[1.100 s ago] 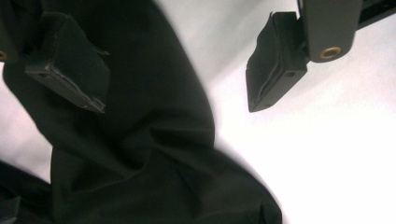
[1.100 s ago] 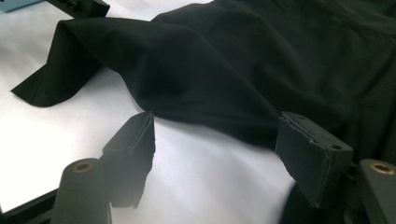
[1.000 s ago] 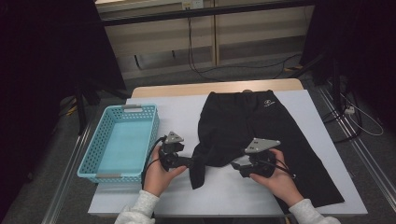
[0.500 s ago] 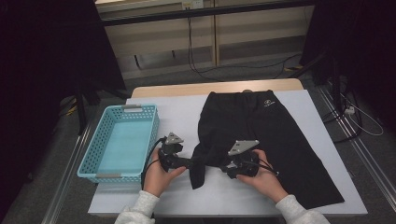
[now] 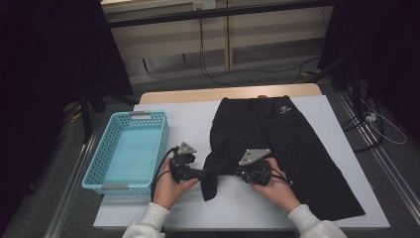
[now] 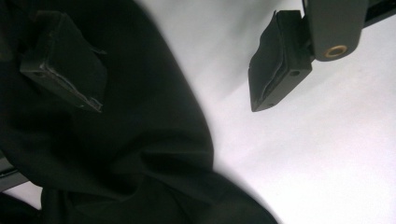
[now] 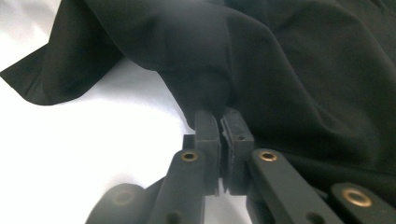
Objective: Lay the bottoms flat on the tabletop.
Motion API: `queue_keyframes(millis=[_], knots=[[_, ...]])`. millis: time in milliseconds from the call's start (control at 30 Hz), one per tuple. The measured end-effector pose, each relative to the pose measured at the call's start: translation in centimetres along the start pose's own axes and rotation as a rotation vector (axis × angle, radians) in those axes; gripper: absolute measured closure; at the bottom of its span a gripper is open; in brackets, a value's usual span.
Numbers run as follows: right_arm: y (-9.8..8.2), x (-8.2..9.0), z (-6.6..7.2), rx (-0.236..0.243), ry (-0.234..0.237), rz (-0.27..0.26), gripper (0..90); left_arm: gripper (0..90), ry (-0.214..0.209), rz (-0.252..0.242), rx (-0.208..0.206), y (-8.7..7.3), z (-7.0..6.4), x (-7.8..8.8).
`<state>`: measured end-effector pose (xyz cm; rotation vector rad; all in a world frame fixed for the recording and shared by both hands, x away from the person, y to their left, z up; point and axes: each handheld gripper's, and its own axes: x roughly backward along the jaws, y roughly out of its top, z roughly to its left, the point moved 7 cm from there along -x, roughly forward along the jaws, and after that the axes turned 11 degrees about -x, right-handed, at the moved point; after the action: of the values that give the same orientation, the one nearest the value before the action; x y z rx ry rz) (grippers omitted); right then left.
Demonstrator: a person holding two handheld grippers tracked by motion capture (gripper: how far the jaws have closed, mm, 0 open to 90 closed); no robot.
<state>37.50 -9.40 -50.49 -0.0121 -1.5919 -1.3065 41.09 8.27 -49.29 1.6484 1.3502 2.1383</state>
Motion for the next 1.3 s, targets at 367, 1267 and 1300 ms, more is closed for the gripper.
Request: queue_keyframes(millis=[367, 1267, 1300], knots=[[0.0, 2.6, -1.5, -0.063, 0.009, -0.041, 88.8, 25.0, -0.008, 0.011, -0.008, -0.2, -0.2, -0.7], [-0.3, 4.6, -3.5, -0.141, 0.032, -0.064, 87.7, 90.0, -0.073, 0.016, 0.057, 1.3, -1.5, 0.3], [-0.3, 4.7, -3.6, -0.144, 0.035, -0.067, 87.3, 90.0, -0.059, 0.000, 0.057, 1.5, -1.2, 0.6]])
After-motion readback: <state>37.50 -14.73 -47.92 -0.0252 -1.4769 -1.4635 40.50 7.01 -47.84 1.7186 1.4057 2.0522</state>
